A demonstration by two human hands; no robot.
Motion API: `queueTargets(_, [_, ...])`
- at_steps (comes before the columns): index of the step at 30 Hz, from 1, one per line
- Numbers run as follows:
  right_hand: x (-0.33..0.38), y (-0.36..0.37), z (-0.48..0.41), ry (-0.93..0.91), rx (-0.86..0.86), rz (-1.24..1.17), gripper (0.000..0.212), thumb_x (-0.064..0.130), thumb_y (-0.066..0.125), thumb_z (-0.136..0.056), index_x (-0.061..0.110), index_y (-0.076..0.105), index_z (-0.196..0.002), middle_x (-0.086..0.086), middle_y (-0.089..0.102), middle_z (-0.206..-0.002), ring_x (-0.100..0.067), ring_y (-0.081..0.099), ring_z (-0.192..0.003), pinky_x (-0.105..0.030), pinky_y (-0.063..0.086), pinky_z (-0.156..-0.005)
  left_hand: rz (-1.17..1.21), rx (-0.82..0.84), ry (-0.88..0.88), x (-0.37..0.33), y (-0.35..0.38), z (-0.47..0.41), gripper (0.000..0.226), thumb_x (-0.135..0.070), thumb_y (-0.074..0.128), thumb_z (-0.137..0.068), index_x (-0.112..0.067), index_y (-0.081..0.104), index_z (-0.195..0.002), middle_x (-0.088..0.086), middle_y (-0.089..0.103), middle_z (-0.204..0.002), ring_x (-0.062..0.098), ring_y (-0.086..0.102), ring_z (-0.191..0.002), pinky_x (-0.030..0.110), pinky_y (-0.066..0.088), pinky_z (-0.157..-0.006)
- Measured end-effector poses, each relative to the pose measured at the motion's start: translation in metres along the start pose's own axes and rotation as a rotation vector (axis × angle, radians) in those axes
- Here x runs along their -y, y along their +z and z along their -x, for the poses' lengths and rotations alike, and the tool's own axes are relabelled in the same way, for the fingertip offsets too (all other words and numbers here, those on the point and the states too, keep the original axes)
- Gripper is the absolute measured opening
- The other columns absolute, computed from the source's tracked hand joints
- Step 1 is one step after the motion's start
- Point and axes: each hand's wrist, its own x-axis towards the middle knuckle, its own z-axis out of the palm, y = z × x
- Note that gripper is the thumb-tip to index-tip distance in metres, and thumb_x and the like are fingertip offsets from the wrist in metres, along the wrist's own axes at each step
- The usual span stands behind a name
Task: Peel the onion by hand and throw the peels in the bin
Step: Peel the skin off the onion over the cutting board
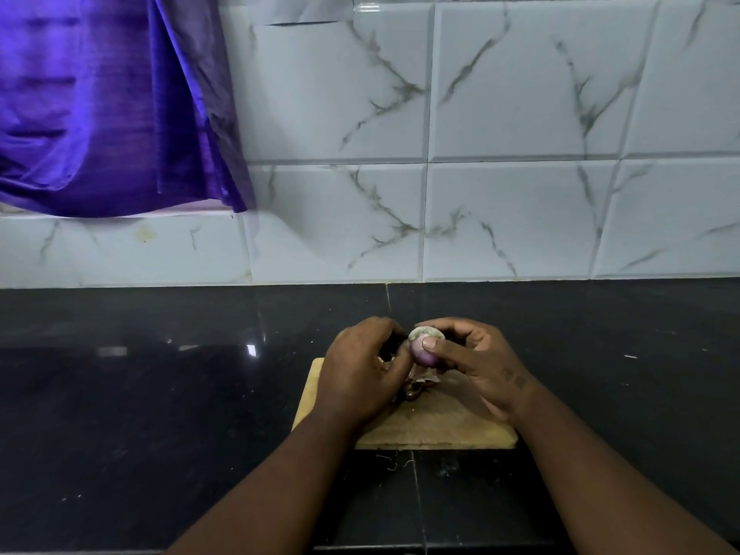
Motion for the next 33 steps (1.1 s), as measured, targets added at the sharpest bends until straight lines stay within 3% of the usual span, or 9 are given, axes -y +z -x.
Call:
queueTargets(4, [0.0013, 0.0009, 0.0006, -0.015, -0.009, 0.017, 0.033, 0.021, 0.081, -0.076, 0.007, 0.078, -0.106, -0.021, 0.076, -0.106, -0.026, 0.072, -0.093, -0.039, 0.059, -0.083, -0.005, 0.012, -0.009, 0.0012, 0.0006, 0.0010, 0.021, -0.041, 0.057, -0.090, -0.022, 0.065, -0.088, -0.011, 0.065, -0.081, 0.009, 0.058, -0.073, 0.037, 0.052, -0.069])
queueTargets(7, [0.0015, 0.0002, 0.0007, -0.021, 0.000, 0.032, 0.029, 0.015, 0.081, -0.079, 0.007, 0.078, -0.107, -0.022, 0.076, -0.107, -0.024, 0.072, -0.091, -0.033, 0.059, -0.078, 0.004, 0.033, -0.016, 0.0043, 0.0026, 0.0008, 0.018, -0.040, 0.057, -0.090, -0.022, 0.064, -0.089, -0.012, 0.063, -0.082, 0.009, 0.058, -0.074, 0.035, 0.051, -0.069])
queueTargets(12, [0.0011, 0.0002, 0.0010, -0.004, 0.032, -0.021, 0.030, 0.014, 0.082, -0.079, 0.007, 0.078, -0.108, -0.022, 0.076, -0.108, -0.027, 0.072, -0.095, -0.038, 0.059, -0.085, -0.004, 0.050, -0.038, 0.0044, 0.0049, -0.0001, 0.010, -0.032, 0.060, -0.091, -0.024, 0.055, -0.086, -0.012, 0.055, -0.079, 0.011, 0.051, -0.071, 0.025, 0.037, -0.063])
queueTargets(16, [0.0023, 0.0001, 0.0003, 0.013, 0.070, -0.137, 0.029, 0.012, 0.081, -0.081, 0.006, 0.078, -0.109, -0.020, 0.076, -0.111, -0.029, 0.073, -0.099, -0.037, 0.060, -0.087, 0.001, 0.035, -0.121, 0.0084, 0.0039, -0.0007, 0.014, -0.020, 0.063, -0.090, -0.025, 0.051, -0.084, -0.011, 0.053, -0.077, 0.011, 0.048, -0.071, 0.031, 0.039, -0.061])
queueTargets(20, [0.0049, -0.0019, -0.0007, 0.018, 0.075, -0.230, 0.036, 0.019, 0.077, -0.078, 0.007, 0.077, -0.112, -0.020, 0.075, -0.110, -0.028, 0.070, -0.095, -0.030, 0.059, -0.077, -0.097, 0.154, -0.178, 0.0074, 0.0070, -0.0001, 0.013, -0.028, 0.059, -0.088, -0.025, 0.049, -0.079, -0.007, 0.054, -0.075, 0.013, 0.050, -0.070, 0.037, 0.041, -0.061])
queueTargets(25, [0.0022, -0.0023, -0.0026, 0.042, 0.061, -0.293, 0.032, 0.011, 0.071, -0.082, 0.002, 0.073, -0.112, -0.024, 0.073, -0.111, -0.031, 0.068, -0.096, -0.030, 0.060, -0.077, -0.145, 0.207, -0.153, 0.0097, 0.0065, 0.0001, 0.012, -0.024, 0.062, -0.081, -0.025, 0.051, -0.077, -0.008, 0.054, -0.075, 0.015, 0.050, -0.072, 0.025, 0.027, -0.058])
queueTargets(28, [0.0025, -0.0014, -0.0023, 0.038, 0.043, -0.242, 0.028, 0.011, 0.076, -0.082, 0.006, 0.074, -0.110, -0.023, 0.073, -0.112, -0.032, 0.068, -0.097, -0.031, 0.058, -0.078, -0.074, 0.120, -0.111, 0.0088, 0.0045, -0.0005, 0.004, -0.025, 0.056, -0.086, -0.023, 0.057, -0.084, -0.008, 0.056, -0.078, 0.014, 0.052, -0.073, 0.032, 0.036, -0.063])
queueTargets(30, [0.0031, -0.0011, -0.0009, 0.031, 0.025, -0.167, 0.029, 0.012, 0.080, -0.082, 0.007, 0.075, -0.110, -0.021, 0.075, -0.109, -0.030, 0.069, -0.095, -0.028, 0.058, -0.075, -0.001, 0.038, -0.083, 0.0074, 0.0019, -0.0003, 0.011, -0.032, 0.053, -0.095, -0.024, 0.060, -0.092, -0.010, 0.060, -0.084, 0.013, 0.056, -0.076, 0.036, 0.045, -0.068])
queueTargets(33, [0.0054, 0.0008, 0.0020, 0.023, 0.034, -0.102, 0.033, 0.013, 0.078, -0.080, 0.005, 0.074, -0.111, -0.020, 0.075, -0.108, -0.025, 0.072, -0.090, -0.025, 0.058, -0.073, 0.018, 0.018, -0.020, 0.0038, -0.0010, 0.0007, 0.017, -0.041, 0.058, -0.098, -0.025, 0.061, -0.104, -0.014, 0.061, -0.093, 0.008, 0.058, -0.081, 0.032, 0.049, -0.072])
